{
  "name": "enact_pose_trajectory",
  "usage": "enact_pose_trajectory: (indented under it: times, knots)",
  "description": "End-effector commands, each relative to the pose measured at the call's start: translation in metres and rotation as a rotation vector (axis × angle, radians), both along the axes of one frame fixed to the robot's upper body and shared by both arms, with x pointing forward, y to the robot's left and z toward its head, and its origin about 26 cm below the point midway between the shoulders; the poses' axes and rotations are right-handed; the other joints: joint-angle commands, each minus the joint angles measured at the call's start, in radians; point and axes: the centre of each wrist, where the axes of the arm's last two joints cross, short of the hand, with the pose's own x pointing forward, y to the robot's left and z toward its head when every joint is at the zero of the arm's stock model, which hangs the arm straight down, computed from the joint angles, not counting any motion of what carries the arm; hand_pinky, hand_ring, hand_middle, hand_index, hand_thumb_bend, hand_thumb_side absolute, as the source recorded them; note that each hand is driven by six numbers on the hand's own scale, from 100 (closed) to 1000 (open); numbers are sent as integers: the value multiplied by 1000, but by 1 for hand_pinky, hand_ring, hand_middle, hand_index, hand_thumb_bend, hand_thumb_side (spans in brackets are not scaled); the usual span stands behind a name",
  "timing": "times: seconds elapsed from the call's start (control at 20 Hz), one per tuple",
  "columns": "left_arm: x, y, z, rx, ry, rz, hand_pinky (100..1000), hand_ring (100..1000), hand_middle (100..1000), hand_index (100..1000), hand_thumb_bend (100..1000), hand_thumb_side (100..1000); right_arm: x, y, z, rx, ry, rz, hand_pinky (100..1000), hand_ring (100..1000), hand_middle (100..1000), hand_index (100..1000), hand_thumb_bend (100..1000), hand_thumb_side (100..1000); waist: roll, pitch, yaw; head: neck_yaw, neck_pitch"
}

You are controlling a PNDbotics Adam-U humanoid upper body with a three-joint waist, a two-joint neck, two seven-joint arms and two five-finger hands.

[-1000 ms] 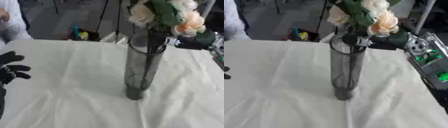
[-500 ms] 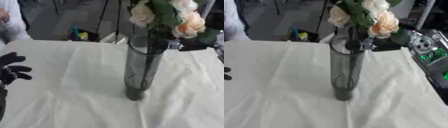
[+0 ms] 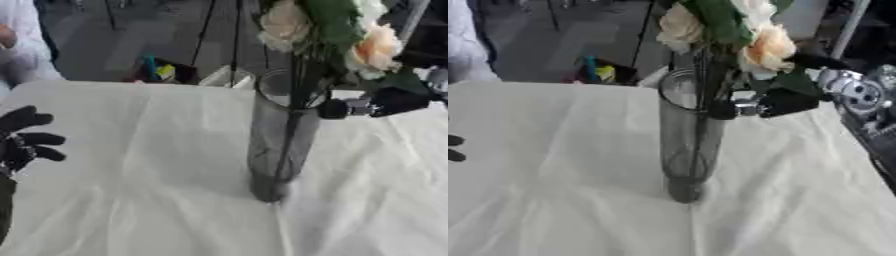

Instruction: Arrange flowers into the vase.

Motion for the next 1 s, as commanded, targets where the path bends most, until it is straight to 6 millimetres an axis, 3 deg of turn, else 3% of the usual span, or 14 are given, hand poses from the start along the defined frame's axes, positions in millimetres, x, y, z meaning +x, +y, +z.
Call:
enact_pose_trajectory:
  times: [0.05, 0.75, 0.85, 0.95, 1.0]
  knots:
    - [-2, -1, 7, 13, -28, -4, 553, 648, 728, 860, 100, 999, -9, -9, 15, -9, -58, -29, 851, 831, 846, 985, 991, 895, 3, -1, -2, 4, -8]
    - [-2, -1, 6, 13, -28, 1, 552, 650, 730, 860, 100, 1000, -19, -23, 12, 45, -93, -75, 854, 821, 835, 981, 958, 922, 10, 3, -4, 9, -5]
    - [-2, 0, 6, 12, -29, 2, 552, 650, 730, 860, 100, 1000, -23, -25, 14, 70, -125, -78, 846, 807, 823, 977, 828, 1000, 11, 3, -4, 12, -3]
    - [-2, 0, 6, 10, -30, 4, 552, 650, 730, 860, 100, 1000, -27, -25, 16, 116, -187, -91, 829, 779, 794, 957, 673, 1000, 12, 3, -3, 15, -2]
    - [-2, 0, 6, 9, -31, 5, 552, 650, 731, 860, 100, 1000, -29, -25, 15, 140, -217, -100, 824, 768, 781, 947, 640, 1000, 13, 3, -3, 16, -1]
